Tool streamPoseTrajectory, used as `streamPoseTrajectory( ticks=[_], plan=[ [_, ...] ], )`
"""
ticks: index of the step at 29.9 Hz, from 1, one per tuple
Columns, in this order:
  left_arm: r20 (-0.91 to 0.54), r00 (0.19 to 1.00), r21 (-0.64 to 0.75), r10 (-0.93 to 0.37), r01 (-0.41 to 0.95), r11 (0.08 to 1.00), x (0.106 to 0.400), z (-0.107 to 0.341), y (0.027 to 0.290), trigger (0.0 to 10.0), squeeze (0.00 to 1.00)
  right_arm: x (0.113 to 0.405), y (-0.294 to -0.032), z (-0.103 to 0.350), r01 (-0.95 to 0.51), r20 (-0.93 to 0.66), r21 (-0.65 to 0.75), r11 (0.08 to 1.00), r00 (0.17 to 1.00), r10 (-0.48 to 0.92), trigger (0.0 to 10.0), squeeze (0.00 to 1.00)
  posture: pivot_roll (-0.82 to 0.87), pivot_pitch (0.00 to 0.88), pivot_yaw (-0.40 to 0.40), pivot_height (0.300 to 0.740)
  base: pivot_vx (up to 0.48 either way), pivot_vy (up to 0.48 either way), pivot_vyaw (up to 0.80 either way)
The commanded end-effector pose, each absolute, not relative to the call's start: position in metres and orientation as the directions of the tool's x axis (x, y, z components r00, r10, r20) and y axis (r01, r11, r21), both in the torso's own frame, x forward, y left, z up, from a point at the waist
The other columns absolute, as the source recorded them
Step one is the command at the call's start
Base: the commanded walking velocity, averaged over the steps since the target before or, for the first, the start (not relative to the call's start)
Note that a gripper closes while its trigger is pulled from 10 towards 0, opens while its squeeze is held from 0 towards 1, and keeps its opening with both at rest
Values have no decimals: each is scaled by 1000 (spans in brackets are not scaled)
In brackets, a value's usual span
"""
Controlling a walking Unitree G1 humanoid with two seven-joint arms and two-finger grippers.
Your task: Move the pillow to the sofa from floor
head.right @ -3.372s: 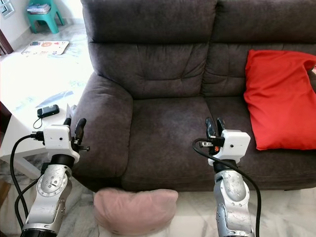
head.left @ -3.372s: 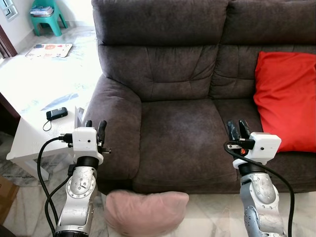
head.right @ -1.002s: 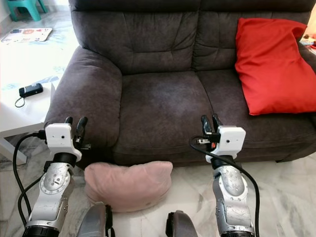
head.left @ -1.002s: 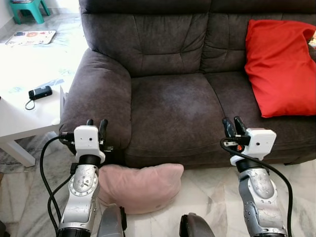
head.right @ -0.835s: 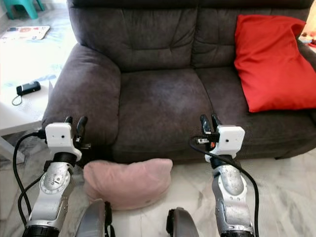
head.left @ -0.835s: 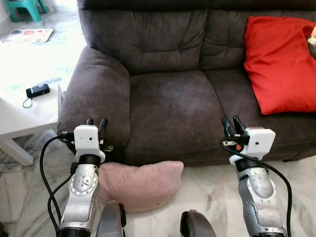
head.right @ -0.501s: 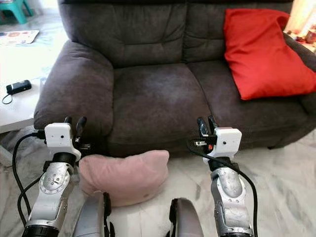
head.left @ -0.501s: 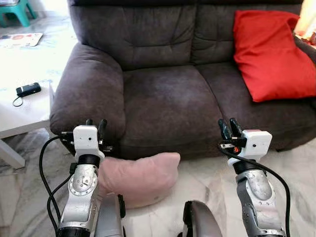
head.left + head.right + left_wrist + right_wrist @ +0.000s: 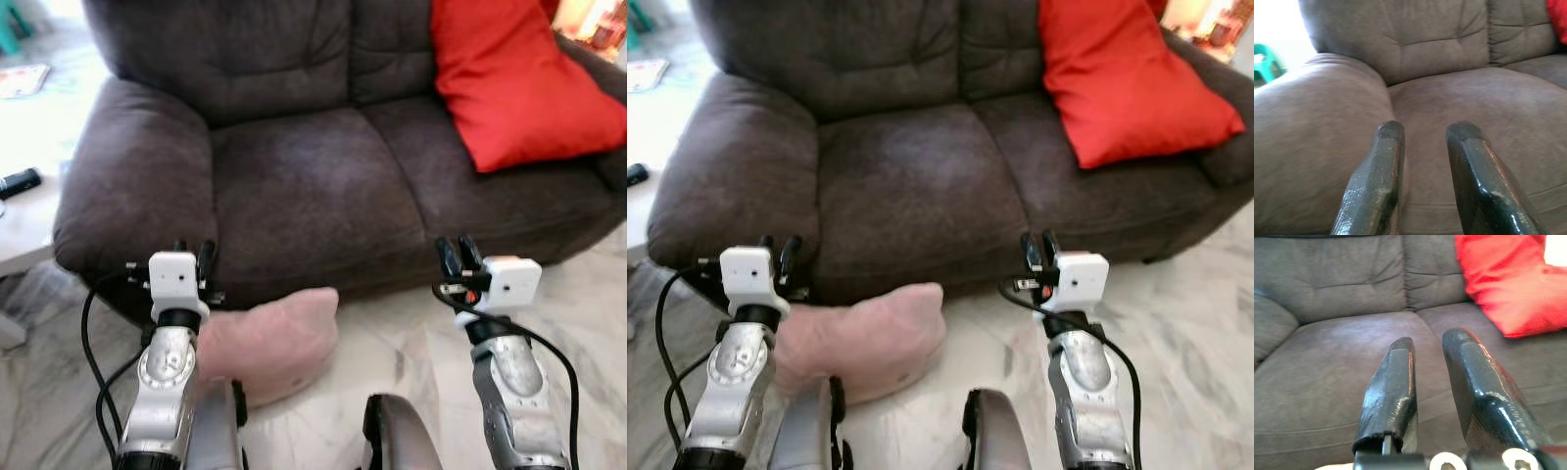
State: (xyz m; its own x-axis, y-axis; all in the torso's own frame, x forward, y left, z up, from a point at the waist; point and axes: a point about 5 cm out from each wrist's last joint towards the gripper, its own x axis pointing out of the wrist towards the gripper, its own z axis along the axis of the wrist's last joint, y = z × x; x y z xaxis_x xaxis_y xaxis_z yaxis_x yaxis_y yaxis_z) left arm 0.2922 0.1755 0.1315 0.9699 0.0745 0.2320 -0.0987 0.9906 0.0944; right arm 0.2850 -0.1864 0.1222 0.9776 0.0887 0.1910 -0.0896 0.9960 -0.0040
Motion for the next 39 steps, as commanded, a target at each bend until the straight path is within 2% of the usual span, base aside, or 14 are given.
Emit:
streamPoseTrajectory(
  ticks=[1, 14, 20, 35, 39],
  plan=[
    [225, 971, 93, 77, -100, 991, 292, 131, 178, 10000, 0, 285, -186, 120, -85, 174, -2, 996, 981, 84, 10000, 0, -58, 137, -27, 567, 0, 0, 0],
    [226, 971, 92, 77, -100, 991, 293, 132, 178, 10000, 0, 284, -185, 121, -99, 185, -1, 995, 978, 98, 10000, 0, -56, 139, -28, 559, 0, 0, 0],
    [226, 971, 90, 78, -100, 991, 293, 132, 178, 10000, 0, 284, -183, 122, -114, 180, -50, 992, 976, 121, 10000, 0, -57, 140, -29, 559, 0, 0, 0],
    [224, 971, 90, 80, -102, 991, 293, 131, 179, 10000, 0, 283, -179, 120, -140, 175, -52, 989, 974, 147, 10000, 0, -57, 142, -27, 559, 0, 0, 785],
    [203, 978, 81, 49, -66, 994, 294, 128, 176, 10000, 0, 283, -179, 119, -141, 171, -50, 989, 974, 148, 10000, 0, -56, 143, -27, 559, 0, 0, 300]
  ],
)
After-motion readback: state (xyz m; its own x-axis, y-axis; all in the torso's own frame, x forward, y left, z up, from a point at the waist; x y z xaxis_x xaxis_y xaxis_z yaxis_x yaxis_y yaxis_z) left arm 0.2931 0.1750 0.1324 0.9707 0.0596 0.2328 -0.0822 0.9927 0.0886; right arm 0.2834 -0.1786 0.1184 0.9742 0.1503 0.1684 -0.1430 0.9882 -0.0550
